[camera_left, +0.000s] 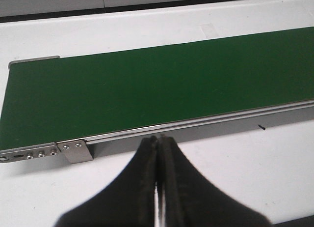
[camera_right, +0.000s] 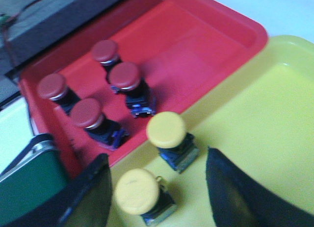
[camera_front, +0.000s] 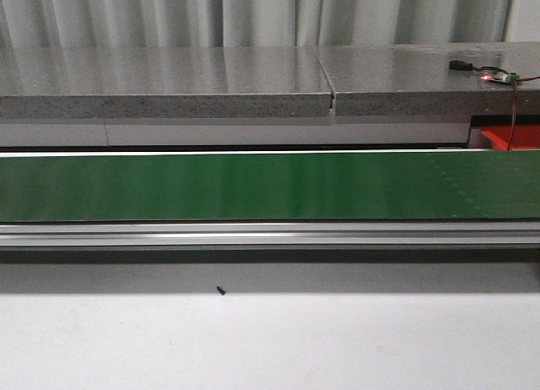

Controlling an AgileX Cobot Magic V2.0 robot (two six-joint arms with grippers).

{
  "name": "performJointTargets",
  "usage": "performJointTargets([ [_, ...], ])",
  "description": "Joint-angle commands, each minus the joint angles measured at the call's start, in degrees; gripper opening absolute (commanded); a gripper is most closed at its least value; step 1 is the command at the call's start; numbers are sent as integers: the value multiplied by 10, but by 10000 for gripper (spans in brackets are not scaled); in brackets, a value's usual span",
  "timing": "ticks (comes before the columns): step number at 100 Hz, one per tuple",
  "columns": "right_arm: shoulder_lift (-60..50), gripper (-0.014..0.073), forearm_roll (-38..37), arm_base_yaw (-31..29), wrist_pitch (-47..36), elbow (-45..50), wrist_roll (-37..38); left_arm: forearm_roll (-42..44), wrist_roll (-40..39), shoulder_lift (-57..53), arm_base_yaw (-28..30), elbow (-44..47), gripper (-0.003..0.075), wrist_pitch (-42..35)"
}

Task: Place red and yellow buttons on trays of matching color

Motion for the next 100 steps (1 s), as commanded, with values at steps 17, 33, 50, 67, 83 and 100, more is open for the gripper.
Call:
performJointTargets([
  [17, -62, -9, -7, 109, -4, -18, -47, -10, -5, 1, -4, -14, -19, -35],
  [33, -77, -64, -7, 181, -3, -18, -47, -10, -5, 1, -4, -14, -19, -35],
  [50, -98, -64, -7, 250, -3, -18, -47, -10, -5, 1, -4, -14, -19, -35],
  [67, -132, -64, -7, 289, 1, -18, -47, -10, -5, 1, -4, -14, -18, -35],
  [83, -166, -64, -7, 307, 13, -18, -47, -10, -5, 1, -4, -14, -19, -35],
  [100, -183, -64, -7, 307, -11, -18, -47, -10, -5, 1, -4, -14, -19, -35],
])
